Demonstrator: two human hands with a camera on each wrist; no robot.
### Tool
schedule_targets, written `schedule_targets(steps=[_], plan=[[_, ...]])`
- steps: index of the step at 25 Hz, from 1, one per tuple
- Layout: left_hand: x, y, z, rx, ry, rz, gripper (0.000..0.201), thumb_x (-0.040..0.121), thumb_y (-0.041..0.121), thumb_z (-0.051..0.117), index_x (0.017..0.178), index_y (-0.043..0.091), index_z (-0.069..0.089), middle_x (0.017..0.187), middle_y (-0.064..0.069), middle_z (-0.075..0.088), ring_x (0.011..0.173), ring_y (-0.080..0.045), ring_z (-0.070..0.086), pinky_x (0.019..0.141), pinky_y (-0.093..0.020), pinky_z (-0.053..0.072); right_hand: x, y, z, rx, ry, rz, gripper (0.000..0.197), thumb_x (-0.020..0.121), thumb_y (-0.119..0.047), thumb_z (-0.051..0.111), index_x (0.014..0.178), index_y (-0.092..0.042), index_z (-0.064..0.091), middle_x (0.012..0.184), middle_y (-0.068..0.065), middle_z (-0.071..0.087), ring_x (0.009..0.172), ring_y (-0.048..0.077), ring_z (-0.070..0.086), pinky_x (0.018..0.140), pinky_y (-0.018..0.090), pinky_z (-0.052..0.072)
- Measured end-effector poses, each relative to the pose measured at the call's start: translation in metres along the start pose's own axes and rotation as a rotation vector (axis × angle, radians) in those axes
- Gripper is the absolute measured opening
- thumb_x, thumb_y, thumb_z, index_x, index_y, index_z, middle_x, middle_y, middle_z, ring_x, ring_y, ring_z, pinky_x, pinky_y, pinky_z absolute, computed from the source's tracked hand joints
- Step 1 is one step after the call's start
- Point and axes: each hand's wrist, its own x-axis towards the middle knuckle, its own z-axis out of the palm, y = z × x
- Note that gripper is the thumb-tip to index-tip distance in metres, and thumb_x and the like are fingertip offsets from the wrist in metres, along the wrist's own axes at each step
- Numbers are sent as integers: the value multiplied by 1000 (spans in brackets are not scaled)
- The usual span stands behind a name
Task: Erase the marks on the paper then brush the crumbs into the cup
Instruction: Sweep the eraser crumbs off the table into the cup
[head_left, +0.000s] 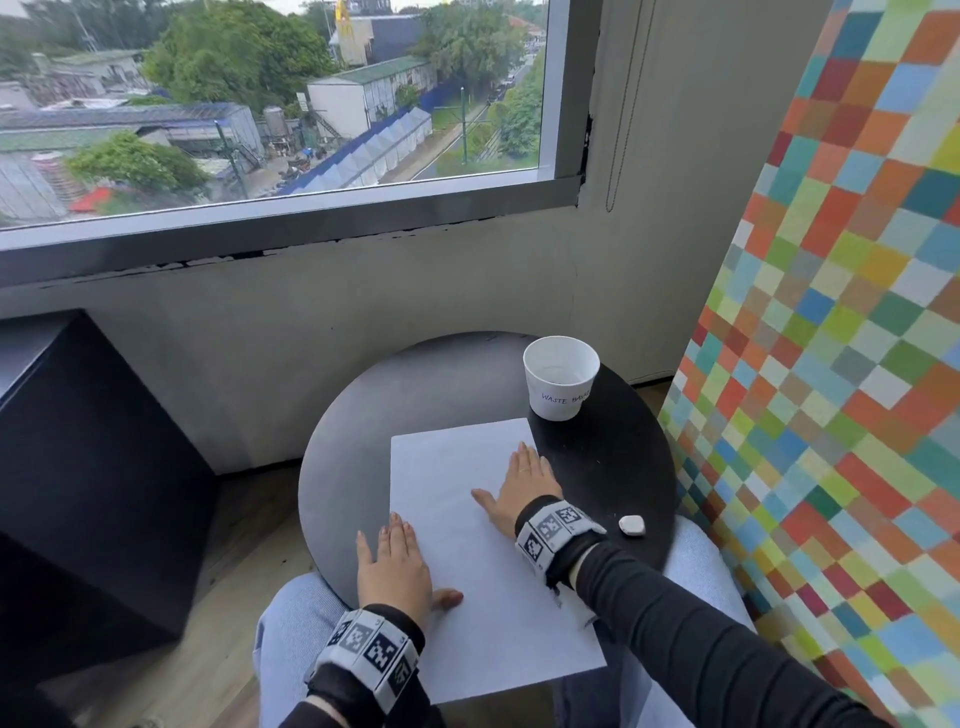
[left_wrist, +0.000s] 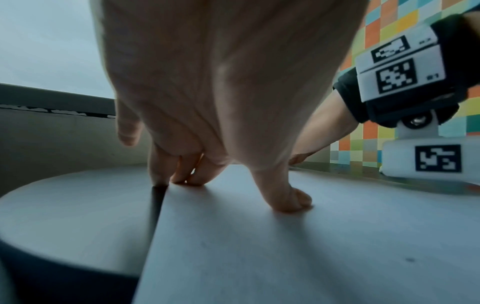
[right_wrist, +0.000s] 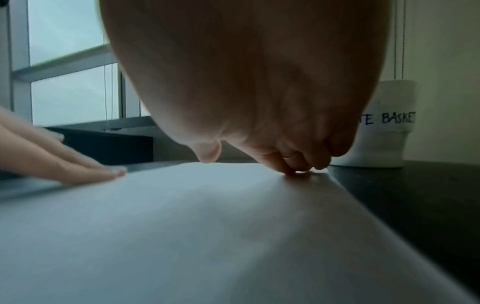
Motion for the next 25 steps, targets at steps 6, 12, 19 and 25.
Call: schedule_targets(steps=[6,12,19,25], plan=[[3,0,-2,3,4,6,112,87,78,33,154,-2,-7,164,-16,-7,153,-25,2,121,-53,-3,0,-1,-3,-82,-72,-83,87,95,-63,23,150,-3,-6,159,7,-8,148,26,-4,120,40,1],[2,2,-2,4,11,1,112,88,77,34,154,-2,-7,164,-16,-7,153,-24,3,121,-51,-1,6,-8,-12,-51,-77,-340,81,98,-54,32,151,-3,-2,160,10,-10,148,22,-3,119,38,1],[3,5,-4,18,6,-9,110,89,75,35,154,-3,-7,164,-17,-8,153,-26,2,122,-51,1,17,4,-19,-50,-32,-235,85,96,-59,32,151,-2,2,160,9,-4,148,26,2,120,42,9],[3,4,-6,-13,4,-2,111,89,74,38,154,-4,-7,164,-18,-7,153,-27,3,122,-49,4,17,13,-22,-16,29,-104,85,96,-59,31,151,-1,1,160,12,-3,147,26,4,119,36,8]])
